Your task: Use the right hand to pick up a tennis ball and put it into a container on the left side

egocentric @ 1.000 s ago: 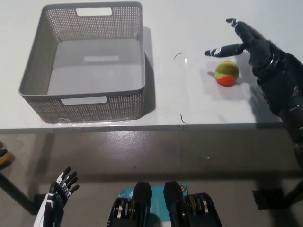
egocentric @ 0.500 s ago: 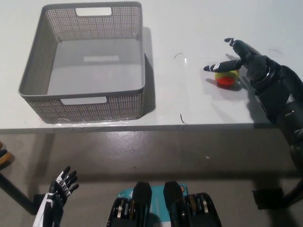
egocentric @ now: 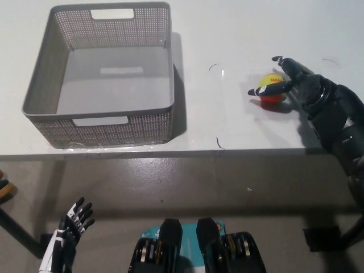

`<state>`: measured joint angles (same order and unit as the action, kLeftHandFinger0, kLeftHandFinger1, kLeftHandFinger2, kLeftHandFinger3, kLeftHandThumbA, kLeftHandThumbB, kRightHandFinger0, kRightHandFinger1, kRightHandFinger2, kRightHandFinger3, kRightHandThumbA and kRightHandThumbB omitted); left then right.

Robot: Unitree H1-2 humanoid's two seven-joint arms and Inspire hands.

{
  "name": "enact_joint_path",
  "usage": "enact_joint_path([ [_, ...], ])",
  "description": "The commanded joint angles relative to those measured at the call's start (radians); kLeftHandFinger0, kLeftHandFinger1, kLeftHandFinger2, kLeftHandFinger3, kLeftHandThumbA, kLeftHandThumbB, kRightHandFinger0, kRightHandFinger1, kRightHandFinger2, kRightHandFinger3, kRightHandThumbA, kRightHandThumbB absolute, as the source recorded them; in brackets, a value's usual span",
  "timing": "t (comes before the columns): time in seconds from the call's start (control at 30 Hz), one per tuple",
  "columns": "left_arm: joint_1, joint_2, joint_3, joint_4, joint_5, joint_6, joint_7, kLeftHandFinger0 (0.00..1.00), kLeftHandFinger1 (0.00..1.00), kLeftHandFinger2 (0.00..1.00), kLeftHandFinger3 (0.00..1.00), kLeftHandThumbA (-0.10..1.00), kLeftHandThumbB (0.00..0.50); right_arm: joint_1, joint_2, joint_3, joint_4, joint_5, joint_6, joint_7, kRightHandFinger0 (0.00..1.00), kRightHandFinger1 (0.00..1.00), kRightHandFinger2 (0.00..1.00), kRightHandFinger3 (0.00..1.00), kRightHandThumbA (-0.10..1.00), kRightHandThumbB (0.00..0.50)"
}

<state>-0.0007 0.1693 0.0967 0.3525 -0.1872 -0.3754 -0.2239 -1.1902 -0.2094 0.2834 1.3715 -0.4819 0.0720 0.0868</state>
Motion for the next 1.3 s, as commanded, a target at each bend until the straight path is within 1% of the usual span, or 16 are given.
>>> enact_joint_path([
  [0.0,-0.012,0.020,0.007,-0.011,-0.004,-0.024,-0.004,1.00,1.00,1.00,1.00,1.00,0.257,-0.040,-0.012,0.013,0.000,0.014,-0.027,-0.028,1.00,1.00,1.00,1.00,1.00,0.484],
  [0.17,-0.013,0.019,0.008,-0.010,-0.004,-0.029,-0.005,1.00,1.00,1.00,1.00,1.00,0.242,-0.036,-0.014,0.023,0.007,0.010,-0.032,-0.026,1.00,1.00,1.00,1.00,1.00,0.476],
  [0.6,-0.012,0.019,0.007,-0.014,0.000,-0.028,-0.004,1.00,1.00,1.00,1.00,1.00,0.271,-0.035,-0.004,0.048,0.020,0.014,-0.010,-0.021,1.00,1.00,1.00,1.00,1.00,0.471],
  [0.67,-0.011,0.019,0.007,-0.017,-0.002,-0.024,-0.005,1.00,1.00,1.00,1.00,1.00,0.283,-0.028,-0.001,0.022,0.020,0.037,-0.029,-0.070,1.00,1.00,1.00,1.00,1.00,0.453],
  [0.7,-0.011,0.021,0.006,-0.015,0.004,-0.028,-0.003,1.00,1.00,1.00,1.00,1.00,0.275,-0.021,-0.002,0.012,0.019,0.044,-0.058,-0.112,1.00,1.00,1.00,1.00,0.96,0.430],
  [0.73,-0.011,0.021,0.006,-0.013,0.006,-0.031,-0.003,1.00,1.00,1.00,1.00,1.00,0.272,-0.015,0.000,-0.004,0.018,0.059,-0.075,-0.154,0.95,0.94,0.98,1.00,0.84,0.368],
  [0.77,-0.011,0.021,0.006,-0.015,0.004,-0.029,-0.004,1.00,1.00,1.00,1.00,1.00,0.270,-0.013,0.003,-0.016,0.019,0.068,-0.079,-0.176,0.86,0.84,0.87,0.90,0.77,0.368],
  [0.8,-0.017,0.020,0.007,-0.015,0.005,-0.027,-0.001,1.00,1.00,1.00,1.00,1.00,0.265,-0.008,0.007,-0.043,0.018,0.088,-0.098,-0.240,0.15,0.17,0.31,0.33,0.26,0.248],
  [0.83,-0.027,0.020,0.007,-0.013,0.006,-0.024,0.000,1.00,1.00,1.00,1.00,1.00,0.265,-0.008,0.007,-0.057,0.018,0.097,-0.113,-0.274,0.03,0.14,0.31,0.31,0.15,0.246],
  [0.87,-0.027,0.021,0.007,-0.012,0.005,-0.025,-0.001,1.00,1.00,1.00,1.00,1.00,0.266,0.002,0.009,-0.082,0.014,0.118,-0.157,-0.306,0.01,0.04,0.22,0.21,-0.05,0.213],
  [0.9,-0.030,0.022,0.007,-0.010,0.007,-0.024,0.000,1.00,1.00,1.00,1.00,1.00,0.271,0.009,0.012,-0.113,0.010,0.146,-0.196,-0.325,0.00,0.06,0.33,0.30,-0.10,0.166],
  [0.93,-0.031,0.022,0.007,-0.010,0.008,-0.024,0.000,1.00,1.00,1.00,1.00,1.00,0.264,0.011,0.013,-0.126,0.009,0.154,-0.209,-0.329,0.00,0.18,0.54,0.54,-0.10,0.139],
  [0.97,-0.031,0.023,0.007,-0.010,0.006,-0.024,-0.001,1.00,1.00,1.00,1.00,1.00,0.257,0.012,0.014,-0.130,0.008,0.153,-0.219,-0.334,0.00,0.27,0.68,0.69,-0.10,0.124],
  [1.0,-0.031,0.023,0.007,-0.011,0.003,-0.020,-0.003,1.00,1.00,1.00,1.00,1.00,0.256,0.014,0.014,-0.135,0.007,0.154,-0.233,-0.340,0.00,0.32,0.73,0.75,-0.10,0.118],
  [1.17,-0.036,0.025,0.005,-0.008,-0.007,-0.016,-0.014,1.00,1.00,1.00,1.00,1.00,0.238,0.017,0.015,-0.179,0.009,0.176,-0.290,-0.358,0.00,0.32,0.74,0.76,-0.10,0.117],
  [1.27,-0.040,0.025,0.007,-0.004,-0.009,-0.012,-0.012,1.00,1.00,1.00,1.00,1.00,0.248,0.016,0.015,-0.193,0.012,0.185,-0.296,-0.361,0.00,0.32,0.74,0.79,-0.10,0.116],
])
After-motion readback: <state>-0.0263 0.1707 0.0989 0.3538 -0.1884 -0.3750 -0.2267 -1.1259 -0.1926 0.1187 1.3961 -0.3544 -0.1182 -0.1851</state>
